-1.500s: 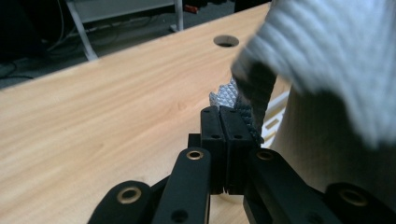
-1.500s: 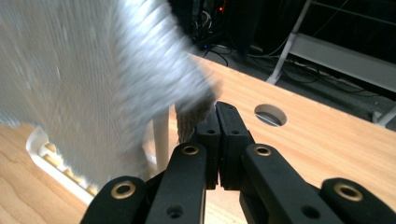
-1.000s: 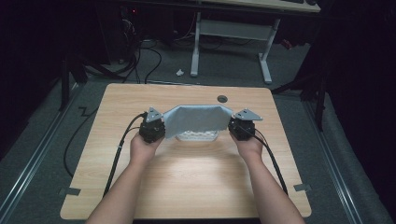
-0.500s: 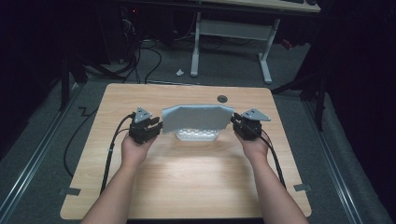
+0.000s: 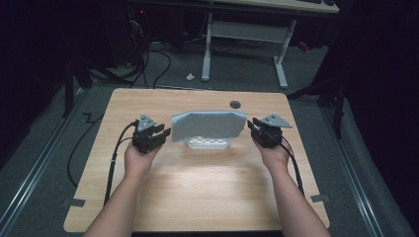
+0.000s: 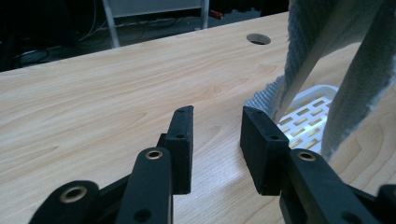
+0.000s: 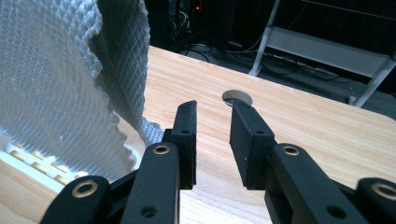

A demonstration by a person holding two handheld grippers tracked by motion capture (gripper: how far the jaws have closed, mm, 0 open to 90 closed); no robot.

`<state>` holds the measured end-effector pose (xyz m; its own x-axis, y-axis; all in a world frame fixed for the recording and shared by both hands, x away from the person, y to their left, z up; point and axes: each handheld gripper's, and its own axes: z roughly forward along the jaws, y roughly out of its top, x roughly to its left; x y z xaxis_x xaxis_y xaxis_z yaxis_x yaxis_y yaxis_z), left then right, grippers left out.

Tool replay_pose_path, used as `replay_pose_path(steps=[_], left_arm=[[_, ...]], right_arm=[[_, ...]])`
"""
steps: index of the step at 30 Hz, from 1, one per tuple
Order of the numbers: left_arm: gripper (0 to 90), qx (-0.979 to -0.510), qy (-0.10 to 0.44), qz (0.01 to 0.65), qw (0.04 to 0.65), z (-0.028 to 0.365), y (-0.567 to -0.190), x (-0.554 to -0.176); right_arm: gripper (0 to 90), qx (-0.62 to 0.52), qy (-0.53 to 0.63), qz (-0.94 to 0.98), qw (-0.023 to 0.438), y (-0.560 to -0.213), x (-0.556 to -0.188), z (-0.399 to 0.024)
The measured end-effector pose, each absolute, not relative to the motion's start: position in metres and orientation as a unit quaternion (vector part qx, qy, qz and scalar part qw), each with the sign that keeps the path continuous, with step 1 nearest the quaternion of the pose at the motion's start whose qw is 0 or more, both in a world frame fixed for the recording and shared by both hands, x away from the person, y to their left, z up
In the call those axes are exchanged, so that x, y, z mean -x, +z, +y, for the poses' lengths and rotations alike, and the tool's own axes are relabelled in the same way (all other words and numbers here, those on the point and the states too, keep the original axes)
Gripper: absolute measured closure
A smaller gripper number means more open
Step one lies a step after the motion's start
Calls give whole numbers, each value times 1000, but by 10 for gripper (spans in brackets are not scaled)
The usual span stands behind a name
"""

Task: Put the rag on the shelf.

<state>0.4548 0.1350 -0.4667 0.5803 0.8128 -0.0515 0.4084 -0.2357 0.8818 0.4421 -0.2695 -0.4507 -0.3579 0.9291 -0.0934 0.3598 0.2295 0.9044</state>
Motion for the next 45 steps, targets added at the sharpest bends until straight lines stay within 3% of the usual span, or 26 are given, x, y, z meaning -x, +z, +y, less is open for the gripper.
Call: replay_pose_path(steps=[19,31,38,45], left_arm=[[546,-747,219,411,475,166,-459,-431],[514,-761,227,369,482,168,-448,-368],[509,-780,191,389,451,154,-475,-323],[494,-814,113,369,435,125,-513,-287]], right_arm=[[580,-434,427,721,332,-439,-421,-267],[474,-408,431,738,320,-431,-374,-266],[460,-398,443,739,315,-435,-329,-254],[371,-410,404,769,277,-479,-287,-229]])
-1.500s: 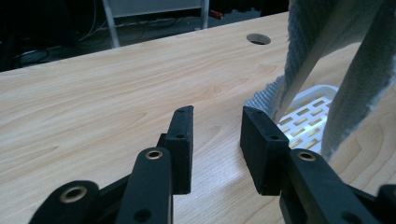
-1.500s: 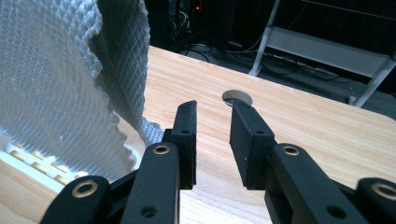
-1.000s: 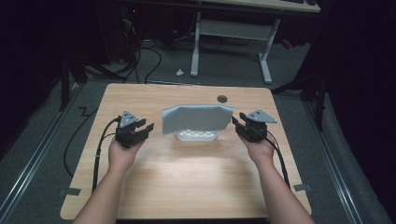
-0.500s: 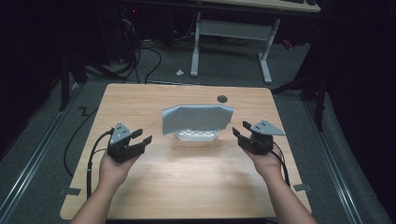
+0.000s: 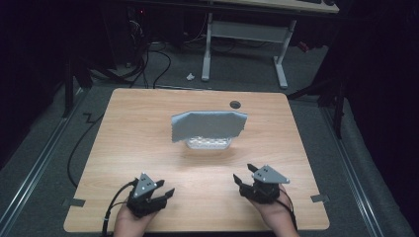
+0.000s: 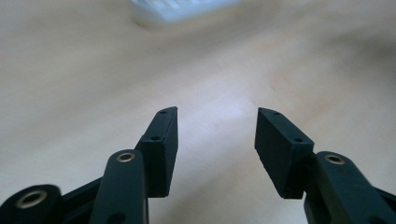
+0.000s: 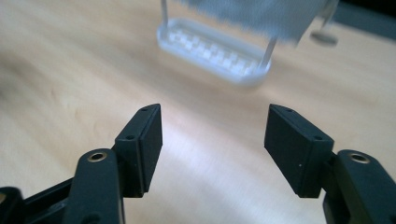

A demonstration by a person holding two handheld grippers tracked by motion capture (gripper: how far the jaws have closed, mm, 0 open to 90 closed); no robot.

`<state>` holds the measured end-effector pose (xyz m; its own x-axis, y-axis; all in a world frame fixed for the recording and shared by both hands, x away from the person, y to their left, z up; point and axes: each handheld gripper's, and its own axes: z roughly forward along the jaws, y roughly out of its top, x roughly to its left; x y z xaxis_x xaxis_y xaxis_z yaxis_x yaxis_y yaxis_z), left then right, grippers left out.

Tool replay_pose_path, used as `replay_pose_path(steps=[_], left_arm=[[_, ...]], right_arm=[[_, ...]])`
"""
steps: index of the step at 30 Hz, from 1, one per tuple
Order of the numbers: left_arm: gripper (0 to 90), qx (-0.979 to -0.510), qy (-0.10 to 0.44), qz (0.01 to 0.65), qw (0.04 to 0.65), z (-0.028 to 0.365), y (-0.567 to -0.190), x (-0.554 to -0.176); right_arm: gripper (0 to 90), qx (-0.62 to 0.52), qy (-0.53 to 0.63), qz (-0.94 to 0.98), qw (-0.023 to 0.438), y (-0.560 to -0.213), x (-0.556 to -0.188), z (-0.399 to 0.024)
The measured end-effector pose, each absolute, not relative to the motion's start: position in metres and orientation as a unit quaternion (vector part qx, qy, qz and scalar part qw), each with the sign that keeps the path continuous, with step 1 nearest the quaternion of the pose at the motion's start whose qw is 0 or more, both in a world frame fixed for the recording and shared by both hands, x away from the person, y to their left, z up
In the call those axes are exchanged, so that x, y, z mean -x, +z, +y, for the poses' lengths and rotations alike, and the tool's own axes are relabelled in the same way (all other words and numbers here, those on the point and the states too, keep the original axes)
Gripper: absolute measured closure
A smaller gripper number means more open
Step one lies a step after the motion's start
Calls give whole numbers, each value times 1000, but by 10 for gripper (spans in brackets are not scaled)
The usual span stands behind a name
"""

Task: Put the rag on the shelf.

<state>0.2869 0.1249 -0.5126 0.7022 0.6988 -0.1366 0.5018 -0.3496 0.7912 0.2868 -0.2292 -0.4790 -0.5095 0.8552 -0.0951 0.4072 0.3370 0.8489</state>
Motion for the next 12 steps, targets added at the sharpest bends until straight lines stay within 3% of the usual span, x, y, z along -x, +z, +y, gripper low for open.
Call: replay_pose_path(steps=[2,3,4,6,9,12], left_arm=[[484,-828,115,351,422,117,-516,-281],[478,-833,123,343,416,112,-518,-279],[474,-833,126,342,416,109,-519,-278],[470,-834,122,342,416,105,-521,-280],[467,-835,124,344,412,103,-523,-284],[466,-834,131,347,409,106,-525,-285]], right_arm=[[388,-423,404,759,285,-498,-274,-228],[438,-422,398,760,293,-510,-267,-228],[380,-412,376,784,270,-515,-266,-226],[409,-404,374,783,291,-515,-266,-228],[393,-431,382,773,267,-516,-274,-234],[393,-424,379,776,274,-518,-276,-237]])
